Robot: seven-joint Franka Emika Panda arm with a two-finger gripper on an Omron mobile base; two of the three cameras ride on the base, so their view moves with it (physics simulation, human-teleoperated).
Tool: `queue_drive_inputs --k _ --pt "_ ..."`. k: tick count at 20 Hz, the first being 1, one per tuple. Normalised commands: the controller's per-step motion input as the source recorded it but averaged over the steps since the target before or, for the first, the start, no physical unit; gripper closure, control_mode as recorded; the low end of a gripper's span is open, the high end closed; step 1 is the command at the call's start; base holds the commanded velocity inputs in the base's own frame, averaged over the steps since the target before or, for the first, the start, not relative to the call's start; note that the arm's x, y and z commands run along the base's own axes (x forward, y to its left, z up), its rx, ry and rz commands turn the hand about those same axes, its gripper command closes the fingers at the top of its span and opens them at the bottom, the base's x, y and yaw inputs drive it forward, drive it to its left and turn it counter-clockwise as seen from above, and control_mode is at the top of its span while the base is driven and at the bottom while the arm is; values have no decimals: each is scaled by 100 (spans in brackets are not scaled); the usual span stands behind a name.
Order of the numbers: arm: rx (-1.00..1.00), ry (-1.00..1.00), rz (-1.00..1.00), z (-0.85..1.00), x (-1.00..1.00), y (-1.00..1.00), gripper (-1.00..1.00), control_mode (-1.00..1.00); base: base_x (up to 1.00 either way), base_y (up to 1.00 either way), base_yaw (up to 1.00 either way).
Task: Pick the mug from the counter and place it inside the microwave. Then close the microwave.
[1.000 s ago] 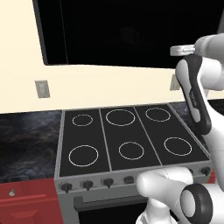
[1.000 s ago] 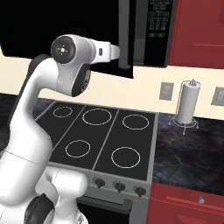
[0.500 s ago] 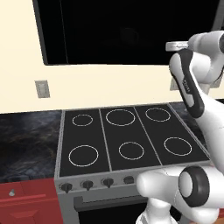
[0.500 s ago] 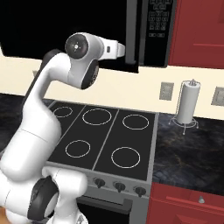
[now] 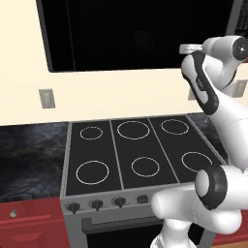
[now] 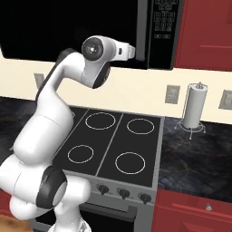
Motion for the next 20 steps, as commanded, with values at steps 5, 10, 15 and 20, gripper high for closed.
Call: queue_drive_inputs --k 5,10,15,20 --pt "0 0 0 -31 52 -10 -100 -100 0 0 0" --pt "0 0 0 -7 56 -3 -100 -100 0 0 0" --pt "0 3 0 0 53 -3 -100 -100 0 0 0" --pt "0 2 0 0 29 -2 -100 -100 0 0 0"
